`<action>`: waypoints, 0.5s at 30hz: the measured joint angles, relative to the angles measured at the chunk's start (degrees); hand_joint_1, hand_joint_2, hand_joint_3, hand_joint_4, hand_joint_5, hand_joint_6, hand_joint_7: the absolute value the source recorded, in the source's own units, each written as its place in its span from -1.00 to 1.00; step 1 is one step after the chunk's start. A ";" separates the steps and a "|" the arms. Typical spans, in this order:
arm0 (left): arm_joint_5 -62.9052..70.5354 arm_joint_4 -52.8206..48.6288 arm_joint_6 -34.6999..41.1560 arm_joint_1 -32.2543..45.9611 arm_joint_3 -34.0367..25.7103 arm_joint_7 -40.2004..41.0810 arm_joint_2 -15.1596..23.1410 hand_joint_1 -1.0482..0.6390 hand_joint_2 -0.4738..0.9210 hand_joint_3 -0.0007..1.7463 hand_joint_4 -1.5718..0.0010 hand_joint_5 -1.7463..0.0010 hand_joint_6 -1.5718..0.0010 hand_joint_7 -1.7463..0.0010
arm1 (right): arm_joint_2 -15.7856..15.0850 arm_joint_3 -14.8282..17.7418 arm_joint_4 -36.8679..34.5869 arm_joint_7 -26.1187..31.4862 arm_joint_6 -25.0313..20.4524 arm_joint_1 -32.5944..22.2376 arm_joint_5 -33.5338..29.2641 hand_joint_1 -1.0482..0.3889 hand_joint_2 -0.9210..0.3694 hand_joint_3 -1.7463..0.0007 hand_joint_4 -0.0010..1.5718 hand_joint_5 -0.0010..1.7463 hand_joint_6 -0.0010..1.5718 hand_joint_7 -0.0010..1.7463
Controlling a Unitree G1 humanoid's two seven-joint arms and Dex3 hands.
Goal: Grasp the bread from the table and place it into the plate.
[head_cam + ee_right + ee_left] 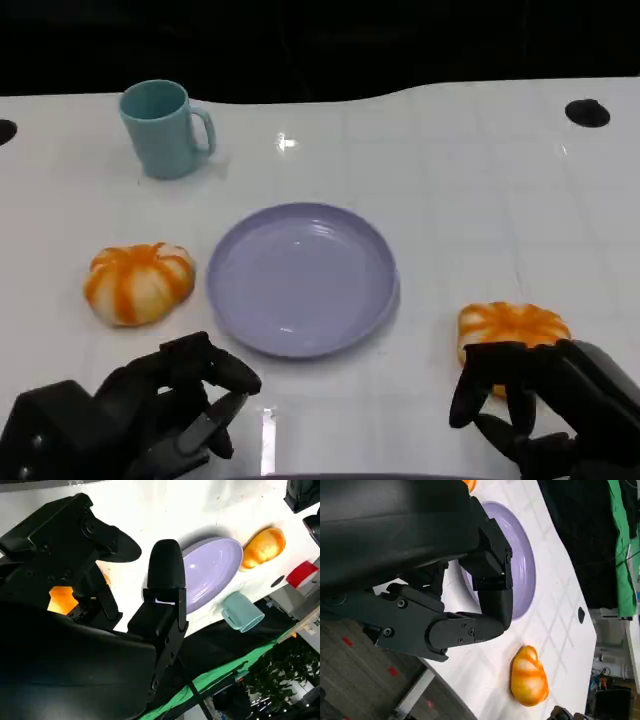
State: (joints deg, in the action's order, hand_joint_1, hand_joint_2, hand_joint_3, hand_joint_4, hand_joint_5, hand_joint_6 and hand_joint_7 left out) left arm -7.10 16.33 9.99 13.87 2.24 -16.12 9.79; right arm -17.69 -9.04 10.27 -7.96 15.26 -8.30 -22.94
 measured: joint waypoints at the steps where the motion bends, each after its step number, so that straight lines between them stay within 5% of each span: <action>1: -0.01 0.00 0.00 0.00 0.00 0.00 0.00 -0.28 1.00 -0.46 0.21 -1.00 0.19 -0.43 | 0.00 0.00 0.00 -0.03 -0.06 0.00 -0.01 0.38 -0.14 -0.29 0.14 0.97 0.10 0.34; 10: -0.01 -0.01 0.00 0.00 0.00 0.00 0.06 -0.27 1.00 -0.46 0.22 -1.00 0.22 -0.46 | 0.05 0.00 0.11 -0.10 -0.40 0.00 0.01 0.39 -0.16 -0.23 0.10 0.97 0.08 0.20; 15: -0.10 -0.03 0.01 0.00 -0.01 0.00 0.06 -0.26 1.00 -0.47 0.21 -1.00 0.21 -0.46 | 0.32 0.19 1.98 -0.19 -2.38 -0.12 0.09 0.36 -0.26 -0.06 -0.10 0.63 0.00 -0.04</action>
State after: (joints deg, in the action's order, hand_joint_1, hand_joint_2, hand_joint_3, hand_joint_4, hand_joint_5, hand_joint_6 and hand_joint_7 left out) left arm -7.20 16.29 10.00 13.87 2.23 -16.12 9.85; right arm -17.37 -8.85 12.25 -8.15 12.89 -8.41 -22.84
